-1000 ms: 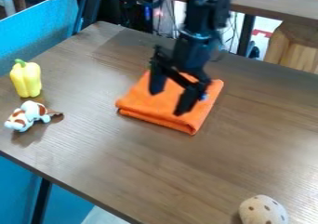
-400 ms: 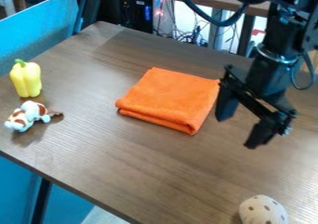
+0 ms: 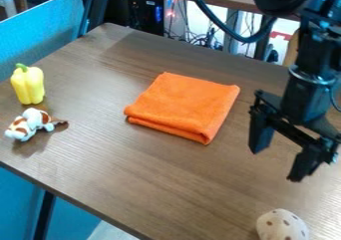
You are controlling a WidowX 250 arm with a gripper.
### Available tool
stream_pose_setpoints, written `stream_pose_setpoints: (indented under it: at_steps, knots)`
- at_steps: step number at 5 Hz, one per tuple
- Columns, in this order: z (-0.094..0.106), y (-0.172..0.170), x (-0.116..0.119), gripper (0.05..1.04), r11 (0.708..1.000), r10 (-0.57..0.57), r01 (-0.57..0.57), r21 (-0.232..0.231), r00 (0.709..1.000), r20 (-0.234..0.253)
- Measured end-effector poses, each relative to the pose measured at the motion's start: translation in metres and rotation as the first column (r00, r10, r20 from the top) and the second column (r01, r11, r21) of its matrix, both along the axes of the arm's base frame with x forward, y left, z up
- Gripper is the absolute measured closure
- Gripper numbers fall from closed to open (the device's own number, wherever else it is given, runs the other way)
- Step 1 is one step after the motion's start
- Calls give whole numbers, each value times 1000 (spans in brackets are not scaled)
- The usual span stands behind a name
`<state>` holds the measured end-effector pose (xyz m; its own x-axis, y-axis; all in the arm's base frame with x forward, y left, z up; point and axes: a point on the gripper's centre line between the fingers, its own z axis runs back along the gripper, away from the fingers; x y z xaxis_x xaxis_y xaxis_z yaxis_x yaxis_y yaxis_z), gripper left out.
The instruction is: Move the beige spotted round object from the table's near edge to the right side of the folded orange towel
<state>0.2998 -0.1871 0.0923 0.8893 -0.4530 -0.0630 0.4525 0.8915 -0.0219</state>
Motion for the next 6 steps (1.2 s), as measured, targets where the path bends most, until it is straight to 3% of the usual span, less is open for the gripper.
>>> stream_pose_setpoints:
  at_steps: [2,4,6]
  knots:
    - [-12,-20,-23,83,996,-89,90,23,996,-24]
    - [-41,-15,-40,83,990,-100,112,87,986,-132]
    - [-54,-18,-45,83,986,-100,119,116,983,-155]
